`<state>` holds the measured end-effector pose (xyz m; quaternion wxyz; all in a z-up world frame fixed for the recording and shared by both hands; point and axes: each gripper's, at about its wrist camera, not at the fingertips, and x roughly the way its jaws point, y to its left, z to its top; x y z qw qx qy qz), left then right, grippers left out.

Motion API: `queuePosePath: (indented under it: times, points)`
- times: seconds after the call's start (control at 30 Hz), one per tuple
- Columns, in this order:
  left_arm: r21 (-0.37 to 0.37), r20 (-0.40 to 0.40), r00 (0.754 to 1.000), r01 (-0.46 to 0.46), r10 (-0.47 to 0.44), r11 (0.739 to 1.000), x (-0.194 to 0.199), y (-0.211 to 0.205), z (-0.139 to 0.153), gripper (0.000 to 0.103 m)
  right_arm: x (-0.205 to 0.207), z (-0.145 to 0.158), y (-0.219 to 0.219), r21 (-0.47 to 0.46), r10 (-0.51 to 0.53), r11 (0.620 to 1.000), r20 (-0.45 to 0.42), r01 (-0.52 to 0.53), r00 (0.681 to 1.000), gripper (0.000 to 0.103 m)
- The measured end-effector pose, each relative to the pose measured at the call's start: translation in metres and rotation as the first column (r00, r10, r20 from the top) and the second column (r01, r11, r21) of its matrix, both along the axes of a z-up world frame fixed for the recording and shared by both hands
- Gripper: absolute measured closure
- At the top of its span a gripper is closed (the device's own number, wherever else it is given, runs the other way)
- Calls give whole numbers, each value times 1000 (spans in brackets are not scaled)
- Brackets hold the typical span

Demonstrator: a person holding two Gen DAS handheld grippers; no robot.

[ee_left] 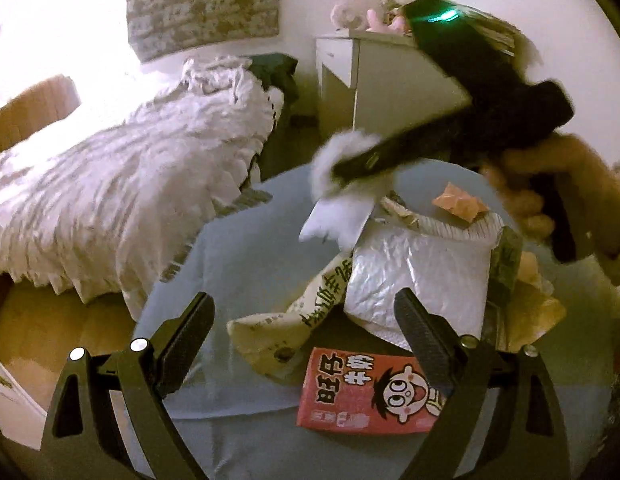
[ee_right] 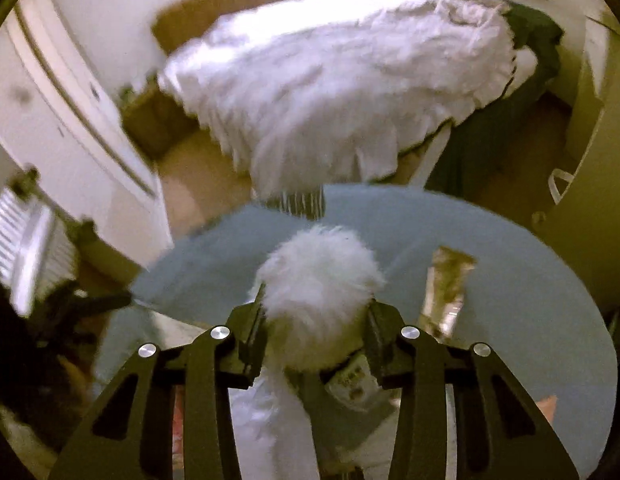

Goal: Collect trash
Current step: 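Grasp the white fluffy item with the right gripper while the left grasps the printed snack wrapper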

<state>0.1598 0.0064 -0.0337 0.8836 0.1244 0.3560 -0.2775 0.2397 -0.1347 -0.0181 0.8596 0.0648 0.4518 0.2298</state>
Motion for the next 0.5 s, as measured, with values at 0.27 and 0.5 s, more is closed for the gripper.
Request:
queuePosePath:
  times: [0.27,0.5]
  points:
    - [264,1,986,161,-167,951,12,-38,-25,22,-62,35,-79,214,-94,974,109,69,990,63]
    - [175,-96,987,141,-125,975,40,-16,-28,69,-112,24,-124,244,-127,964,96,100,987,62]
